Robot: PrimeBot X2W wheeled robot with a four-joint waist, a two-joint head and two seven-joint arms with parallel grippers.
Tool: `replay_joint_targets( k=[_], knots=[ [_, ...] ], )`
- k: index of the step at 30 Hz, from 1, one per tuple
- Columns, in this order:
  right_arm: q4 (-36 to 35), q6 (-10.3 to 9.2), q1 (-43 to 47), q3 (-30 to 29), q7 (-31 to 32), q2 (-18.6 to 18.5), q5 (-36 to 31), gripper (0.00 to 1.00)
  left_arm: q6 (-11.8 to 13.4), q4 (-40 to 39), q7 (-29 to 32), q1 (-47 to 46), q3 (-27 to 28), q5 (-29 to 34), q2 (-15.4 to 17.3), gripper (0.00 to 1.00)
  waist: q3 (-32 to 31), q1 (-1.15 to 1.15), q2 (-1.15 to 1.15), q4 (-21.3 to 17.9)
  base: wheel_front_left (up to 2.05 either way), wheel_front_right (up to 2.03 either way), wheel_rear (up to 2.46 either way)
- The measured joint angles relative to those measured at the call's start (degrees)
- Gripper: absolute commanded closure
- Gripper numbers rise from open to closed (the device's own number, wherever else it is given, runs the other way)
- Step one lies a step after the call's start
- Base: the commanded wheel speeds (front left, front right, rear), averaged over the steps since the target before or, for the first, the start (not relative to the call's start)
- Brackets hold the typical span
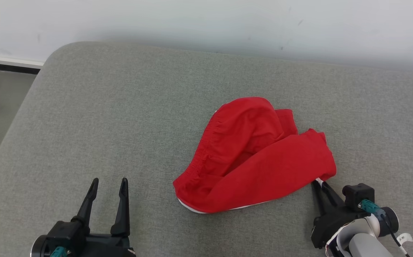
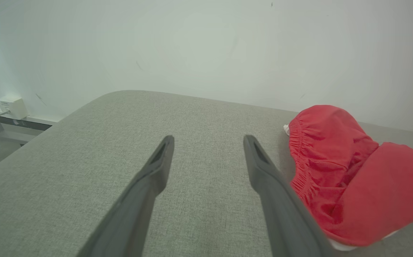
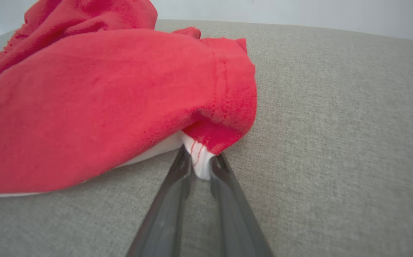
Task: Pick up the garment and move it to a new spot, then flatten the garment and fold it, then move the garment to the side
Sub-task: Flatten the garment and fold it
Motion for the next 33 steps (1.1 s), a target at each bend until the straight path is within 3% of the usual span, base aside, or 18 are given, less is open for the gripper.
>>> replay_joint_targets(
  k=[7,17,26,27,28,33],
  knots=[
    [-6.7,0.0,3.4,0.0,0.0,-0.6,1.1,1.0,0.0,0.1,0.0,0.9,0.6,0.2,-0.2,0.0,-1.1,0.0,0.0,-1.7,0.0,0.0,0.0],
    [-17.9,0.0,13.0,1.4,0.1,-5.1,2.6,1.0,0.0,0.0,0.0,1.8,0.7,0.5,-0.2,0.0,-3.0,-0.01,0.0,-6.0,0.0,0.0,0.0],
    [-26.7,0.0,21.1,-0.6,5.6,-7.0,4.2,1.0,0.0,-0.1,0.0,2.2,0.8,0.6,-0.2,0.0,-4.1,-0.01,0.0,-8.6,0.0,0.0,0.0],
    [-27.1,0.0,21.7,-0.8,6.2,-7.0,4.5,0.57,0.0,-0.1,0.0,2.3,0.9,0.6,-0.2,0.0,-4.2,-0.01,0.0,-8.7,0.0,0.0,0.0],
    [-27.5,0.0,22.1,-1.0,6.3,-7.0,4.5,0.0,0.0,-0.1,0.0,2.3,0.9,0.6,-0.2,0.0,-4.4,-0.01,0.0,-8.8,0.0,0.0,0.0],
    [-29.4,0.0,22.9,-2.6,5.7,-5.7,4.0,0.0,0.0,0.0,0.0,3.2,1.1,0.6,0.0,0.0,-5.2,-0.02,0.0,-9.2,0.0,0.0,0.0]
  ],
)
